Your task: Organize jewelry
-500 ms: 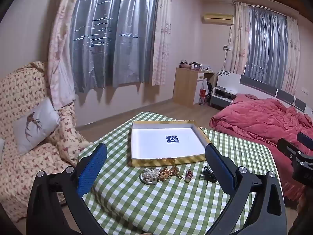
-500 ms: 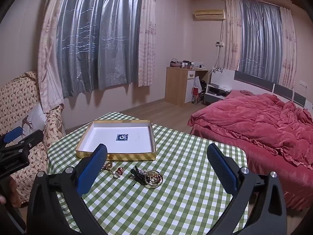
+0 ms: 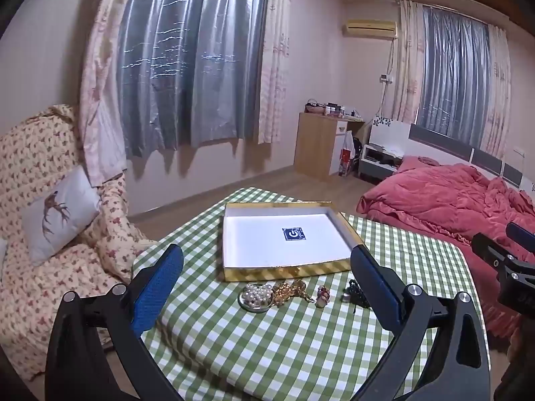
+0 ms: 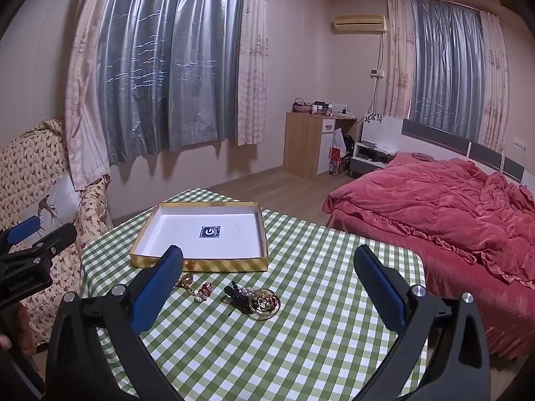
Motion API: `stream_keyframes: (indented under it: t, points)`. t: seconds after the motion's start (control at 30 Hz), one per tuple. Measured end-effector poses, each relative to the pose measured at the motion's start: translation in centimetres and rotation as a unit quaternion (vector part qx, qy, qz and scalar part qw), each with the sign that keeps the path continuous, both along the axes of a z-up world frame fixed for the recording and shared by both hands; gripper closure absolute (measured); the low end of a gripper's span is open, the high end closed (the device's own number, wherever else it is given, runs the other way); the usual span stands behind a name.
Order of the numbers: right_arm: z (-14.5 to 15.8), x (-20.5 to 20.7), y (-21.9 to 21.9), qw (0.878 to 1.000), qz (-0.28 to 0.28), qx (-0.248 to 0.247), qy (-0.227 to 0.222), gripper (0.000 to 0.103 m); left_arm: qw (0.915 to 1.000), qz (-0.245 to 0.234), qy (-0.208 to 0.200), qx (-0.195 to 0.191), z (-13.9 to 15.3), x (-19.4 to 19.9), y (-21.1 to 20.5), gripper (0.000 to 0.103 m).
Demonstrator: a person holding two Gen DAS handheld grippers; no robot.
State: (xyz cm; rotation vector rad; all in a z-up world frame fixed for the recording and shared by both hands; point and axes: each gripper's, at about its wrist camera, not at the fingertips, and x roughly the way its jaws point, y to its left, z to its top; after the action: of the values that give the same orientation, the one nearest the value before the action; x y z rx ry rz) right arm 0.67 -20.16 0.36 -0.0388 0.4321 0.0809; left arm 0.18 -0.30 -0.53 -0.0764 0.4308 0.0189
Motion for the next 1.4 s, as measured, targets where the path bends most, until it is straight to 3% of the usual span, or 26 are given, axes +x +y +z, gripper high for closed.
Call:
stream_keyframes:
  t: [1.4]
  points:
    - [-0.43, 0.45, 0.19, 1.0, 0.004, 0.002, 0.006, 0.103, 0.9998, -0.016, 0.01, 0.007, -0.97, 0.17, -0.39, 0.006]
